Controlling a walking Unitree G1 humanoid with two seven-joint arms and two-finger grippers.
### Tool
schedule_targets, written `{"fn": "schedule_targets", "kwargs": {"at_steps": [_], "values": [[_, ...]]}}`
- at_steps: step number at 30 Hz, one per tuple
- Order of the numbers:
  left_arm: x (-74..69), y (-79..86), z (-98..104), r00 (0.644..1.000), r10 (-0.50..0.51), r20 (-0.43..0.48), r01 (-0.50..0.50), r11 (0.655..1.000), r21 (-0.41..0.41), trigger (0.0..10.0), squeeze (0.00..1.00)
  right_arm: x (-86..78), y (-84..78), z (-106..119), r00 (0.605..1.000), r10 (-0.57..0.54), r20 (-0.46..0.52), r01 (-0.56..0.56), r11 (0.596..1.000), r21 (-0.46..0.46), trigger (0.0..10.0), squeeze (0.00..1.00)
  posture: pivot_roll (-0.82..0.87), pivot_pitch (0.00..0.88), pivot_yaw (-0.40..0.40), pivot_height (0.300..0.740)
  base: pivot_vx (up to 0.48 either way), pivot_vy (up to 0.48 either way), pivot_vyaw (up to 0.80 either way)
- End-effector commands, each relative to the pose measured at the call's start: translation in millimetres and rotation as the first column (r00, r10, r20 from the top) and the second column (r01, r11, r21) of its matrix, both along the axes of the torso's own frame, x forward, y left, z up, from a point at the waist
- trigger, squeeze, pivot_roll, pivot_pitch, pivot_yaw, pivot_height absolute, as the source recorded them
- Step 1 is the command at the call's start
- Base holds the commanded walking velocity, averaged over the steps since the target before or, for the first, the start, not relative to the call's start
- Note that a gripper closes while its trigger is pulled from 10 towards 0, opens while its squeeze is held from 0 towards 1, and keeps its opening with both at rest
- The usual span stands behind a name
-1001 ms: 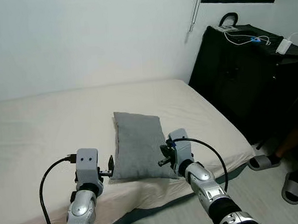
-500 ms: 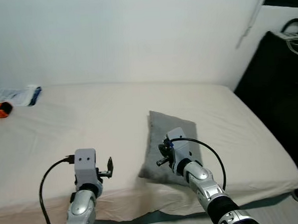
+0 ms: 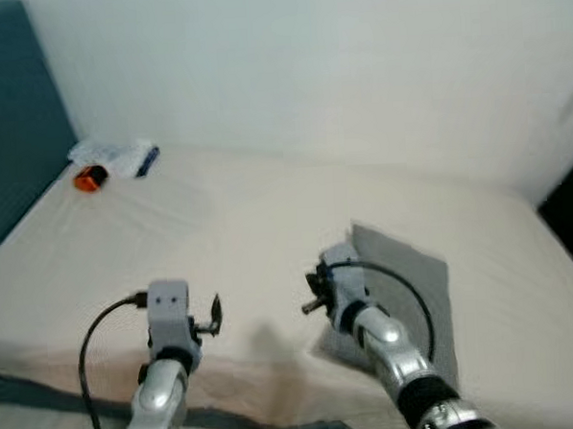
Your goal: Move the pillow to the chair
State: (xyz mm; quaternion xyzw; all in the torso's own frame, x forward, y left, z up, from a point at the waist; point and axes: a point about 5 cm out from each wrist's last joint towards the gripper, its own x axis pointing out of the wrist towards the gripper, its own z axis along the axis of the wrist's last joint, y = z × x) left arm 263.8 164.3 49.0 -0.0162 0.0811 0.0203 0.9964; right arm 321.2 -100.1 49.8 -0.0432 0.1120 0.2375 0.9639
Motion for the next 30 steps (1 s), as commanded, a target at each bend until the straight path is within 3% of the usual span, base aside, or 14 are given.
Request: {"fn": "schedule_targets", "kwargs": {"at_steps": [1,5,17,23,30], "values": [[-0.8,-5.0,-0.4,1.0,-0.014,-0.001,0.014,1.0,-0.007,10.0,0.0,-0.5,-9.0,-2.3,1.0,-0.02,-0.005,0.02,1.0,-0.016,10.0,0.0,0.07,0.0,-0.134,0.74,0.0,0.0,0.8],[-0.6,-4.6,0.3,1.0,-0.013,0.001,0.013,1.0,-0.007,10.0,0.0,-0.2,-9.2,-1.7,1.0,-0.023,-0.001,0.023,1.0,-0.008,10.0,0.0,0.07,0.0,-0.133,0.74,0.0,0.0,0.8],[0.6,-6.4,3.3,0.999,-0.047,0.01,0.047,0.999,0.011,10.0,0.0,0.8,-12.2,-0.7,0.998,-0.062,0.0,0.062,0.998,0.027,10.0,0.0,0.06,0.0,-0.123,0.74,0.0,0.0,0.0],[1.4,-9.6,-3.2,0.996,-0.076,-0.048,0.078,0.996,0.047,10.0,0.0,0.1,-14.8,-1.8,0.997,-0.078,-0.003,0.078,0.996,0.031,10.0,0.0,0.06,0.0,-0.116,0.74,0.0,-0.446,0.0],[1.7,-11.3,-6.0,0.993,-0.088,-0.075,0.091,0.995,0.035,10.0,0.0,0.6,-17.6,-2.4,0.995,-0.096,-0.013,0.097,0.995,0.029,10.0,0.0,0.06,0.0,-0.111,0.74,0.0,0.0,0.0]]}}
